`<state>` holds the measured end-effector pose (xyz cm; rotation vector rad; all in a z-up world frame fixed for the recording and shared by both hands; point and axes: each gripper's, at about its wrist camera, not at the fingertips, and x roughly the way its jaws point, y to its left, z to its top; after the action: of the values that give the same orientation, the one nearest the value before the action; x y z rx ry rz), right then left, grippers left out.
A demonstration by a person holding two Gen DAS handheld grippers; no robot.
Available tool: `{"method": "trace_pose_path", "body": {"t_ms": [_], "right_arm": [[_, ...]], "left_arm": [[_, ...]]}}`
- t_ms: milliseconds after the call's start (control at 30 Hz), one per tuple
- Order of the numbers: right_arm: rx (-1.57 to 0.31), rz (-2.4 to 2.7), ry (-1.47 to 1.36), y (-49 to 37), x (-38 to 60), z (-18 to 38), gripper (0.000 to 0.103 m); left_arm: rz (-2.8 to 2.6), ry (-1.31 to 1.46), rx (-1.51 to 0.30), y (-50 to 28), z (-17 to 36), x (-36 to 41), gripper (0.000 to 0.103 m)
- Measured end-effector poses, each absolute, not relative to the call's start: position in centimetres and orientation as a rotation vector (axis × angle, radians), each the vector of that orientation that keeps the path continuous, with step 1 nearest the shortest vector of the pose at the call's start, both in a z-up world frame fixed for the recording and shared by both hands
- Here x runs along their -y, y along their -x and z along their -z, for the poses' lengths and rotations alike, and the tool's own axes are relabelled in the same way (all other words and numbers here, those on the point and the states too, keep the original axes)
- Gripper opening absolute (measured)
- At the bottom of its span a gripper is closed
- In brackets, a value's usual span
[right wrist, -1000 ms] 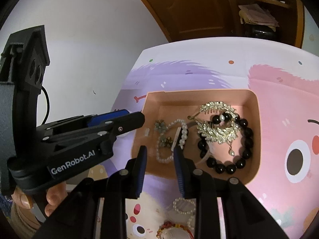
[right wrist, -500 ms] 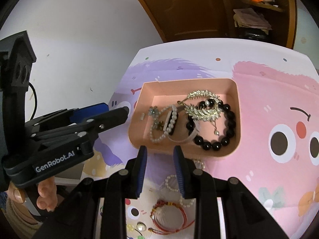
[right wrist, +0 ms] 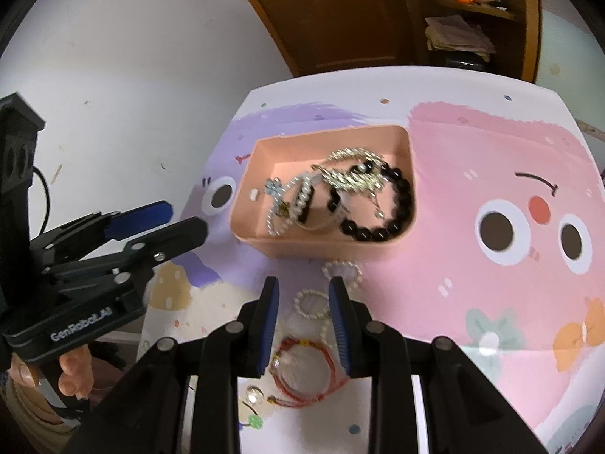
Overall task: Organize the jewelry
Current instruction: 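Withdraw both grippers from the box toward the remaining loose jewelry, then grasp the round pearl ring with the left gripper while the right grasps the red string bracelet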
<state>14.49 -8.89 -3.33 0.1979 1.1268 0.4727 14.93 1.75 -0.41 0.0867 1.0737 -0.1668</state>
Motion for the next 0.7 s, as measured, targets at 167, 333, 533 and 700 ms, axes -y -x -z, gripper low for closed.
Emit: {"method": "trace_pose_path", "body": {"t_ms": [167,333,533,700], "right_arm": [[-1.138,-0.441,-0.186,-13.0,10.2,3.5,0.027],[-1.143,-0.422,-0.183,-11.7,11.3,3.5,0.027],[-1.153,-0.426,-0.152,-10.2,11.4,3.6,0.027],[-1.182,-0.438,-0.112,-9.3,10.6,4.6,0.027]], "left_arm": [[0.184,-0.098,-1.105,-12.7,1.6,-1.5,0.049],[0.199,-0.103,-1.141,-10.6,3.0,-1.3,0.049],[0.219,-0.112,-1.176,-8.4,4.3,-1.2,0.049],[0.241,-0.122,-1.213,-6.6,5.7,-0.9,0.049]]}}
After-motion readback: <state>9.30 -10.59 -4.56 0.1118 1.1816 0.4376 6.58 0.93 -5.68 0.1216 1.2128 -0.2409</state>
